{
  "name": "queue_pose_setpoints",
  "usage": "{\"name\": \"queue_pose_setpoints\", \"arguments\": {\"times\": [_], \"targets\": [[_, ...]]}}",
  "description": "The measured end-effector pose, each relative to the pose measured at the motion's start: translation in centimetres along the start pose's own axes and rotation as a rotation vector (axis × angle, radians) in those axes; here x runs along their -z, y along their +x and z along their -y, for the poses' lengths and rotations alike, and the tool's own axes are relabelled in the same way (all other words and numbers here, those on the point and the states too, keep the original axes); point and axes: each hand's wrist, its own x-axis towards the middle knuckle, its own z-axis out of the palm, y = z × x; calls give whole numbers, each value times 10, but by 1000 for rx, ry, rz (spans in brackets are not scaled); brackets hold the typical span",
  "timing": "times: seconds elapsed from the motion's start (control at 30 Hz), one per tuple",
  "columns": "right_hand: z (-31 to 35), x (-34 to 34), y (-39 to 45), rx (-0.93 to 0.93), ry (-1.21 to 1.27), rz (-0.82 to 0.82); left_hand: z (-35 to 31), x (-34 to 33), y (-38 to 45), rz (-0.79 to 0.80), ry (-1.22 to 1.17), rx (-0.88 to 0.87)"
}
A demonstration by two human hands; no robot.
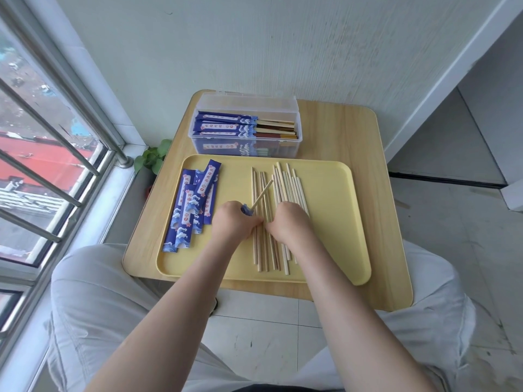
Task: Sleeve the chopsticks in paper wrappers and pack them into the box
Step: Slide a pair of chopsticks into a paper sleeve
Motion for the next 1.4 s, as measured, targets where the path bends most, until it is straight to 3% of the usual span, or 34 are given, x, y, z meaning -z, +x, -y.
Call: {"name": "queue_pose_setpoints", "arguments": {"times": [0.23, 0.4, 0.53, 0.67, 0.77, 0.9, 1.03, 1.4], "targets": [[11, 2, -4, -34, 14, -8, 2, 2, -1, 8, -43, 2], [-6, 13, -8, -57, 382, 78, 3, 7, -3, 56, -97, 10], [-20, 34, -13, 5, 736, 88, 2, 18, -8, 141, -420, 51], [-22, 59, -20, 119, 1023, 77, 3, 29, -11, 237, -502, -1], [-20, 73, -22, 237, 1153, 4, 0, 35, -16, 271, -497, -76], [-19, 80, -21, 293, 1284, -274, -4, 39, -21, 317, -520, -115], [-22, 80, -17, 253, 1361, -394, -5, 39, -24, 406, -507, -141], [-22, 66, -4, 140, 1229, -318, -8, 38, -26, 599, -459, -217]]}}
